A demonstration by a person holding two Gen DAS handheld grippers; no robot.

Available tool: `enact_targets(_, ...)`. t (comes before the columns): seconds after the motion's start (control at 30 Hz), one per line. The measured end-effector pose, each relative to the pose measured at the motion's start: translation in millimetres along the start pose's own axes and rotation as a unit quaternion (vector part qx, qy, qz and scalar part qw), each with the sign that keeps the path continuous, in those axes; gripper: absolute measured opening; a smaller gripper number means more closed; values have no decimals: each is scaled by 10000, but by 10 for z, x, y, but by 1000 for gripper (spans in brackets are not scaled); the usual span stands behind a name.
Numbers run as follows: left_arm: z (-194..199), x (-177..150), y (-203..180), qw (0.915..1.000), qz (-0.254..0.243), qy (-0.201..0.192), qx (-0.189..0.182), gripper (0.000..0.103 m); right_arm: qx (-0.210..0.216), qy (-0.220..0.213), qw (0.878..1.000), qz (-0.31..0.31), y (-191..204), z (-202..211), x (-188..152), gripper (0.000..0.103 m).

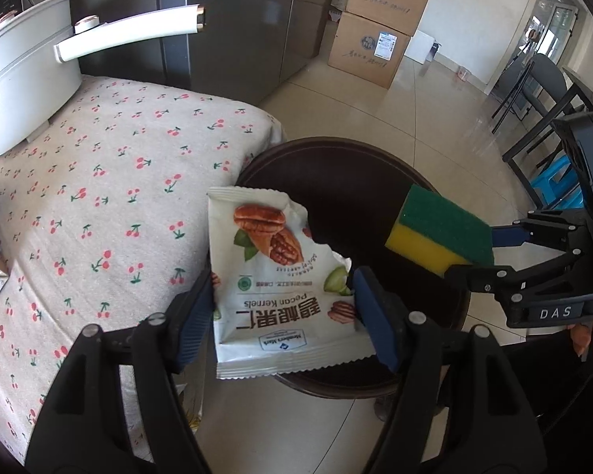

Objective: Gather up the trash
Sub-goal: 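Open the left gripper to drop the pecan bag while the right gripper drops the sponge, then grasp the blue-white drink carton with the right gripper while the left gripper grasps the black plastic tray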

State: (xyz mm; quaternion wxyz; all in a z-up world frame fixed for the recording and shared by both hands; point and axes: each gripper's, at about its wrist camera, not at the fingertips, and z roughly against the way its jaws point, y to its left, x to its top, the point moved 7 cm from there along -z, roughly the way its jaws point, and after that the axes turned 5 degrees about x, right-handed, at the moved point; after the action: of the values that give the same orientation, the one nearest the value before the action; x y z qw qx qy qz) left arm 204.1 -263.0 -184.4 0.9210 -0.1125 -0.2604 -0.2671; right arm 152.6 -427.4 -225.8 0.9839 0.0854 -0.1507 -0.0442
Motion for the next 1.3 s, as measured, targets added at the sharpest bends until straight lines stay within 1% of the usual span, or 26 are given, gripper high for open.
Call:
enact_targets(0.03,-7,11,1,9998,-38,-22,172,87,-8,0,10000,-12,-15,4,0,64)
enact_targets(0.1,-9,20,30,9984,-155,-56,544,96,-26,-4,10000,-31,-41,7,2,64)
enact_targets(0.13,-8,21,64,9974,-203,-52,695,99,-34,-6,10000,-39,-53,10,1,64)
enact_targets(0.2,6,17,129,9959,-189,-29,883,99,-45,-3,10000,-39,-70,13,2,64)
enact_targets(0.4,59,6,370,9953,161,45,955,99,-73,46,10000,16,-25,-41,53,66)
enact_targets(0.43,74,1,402,9951,222,52,958,99,-73,46,10000,16,-25,-41,53,72)
enact_targets(0.47,90,-1,426,9951,269,54,949,99,-74,88,9999,3,-12,-53,54,82)
enact_targets(0.5,99,-1,449,9950,301,60,947,99,-81,130,9999,-25,-1,-68,58,86)
enact_targets(0.53,110,-7,471,9949,322,72,956,99,-72,142,9999,-43,14,-75,64,87)
enact_targets(0.77,232,-69,623,9939,388,120,1025,99,-68,135,9998,150,194,-50,112,88)
enact_targets(1.0,392,-122,874,9915,704,148,1082,99,-14,93,9996,248,396,-10,213,89)
enact_targets(1.13,536,-179,1081,9889,875,112,1193,99,67,14,9995,313,574,57,329,89)
enact_targets(1.2,617,-218,1214,9869,997,102,1261,99,114,-47,9990,432,743,106,425,90)
enact_targets(1.23,663,-244,1291,9859,1064,98,1292,99,114,-47,9990,432,743,106,425,90)
enact_targets(1.3,756,-299,1446,9834,1195,80,1363,99,131,-70,9984,544,878,112,497,91)
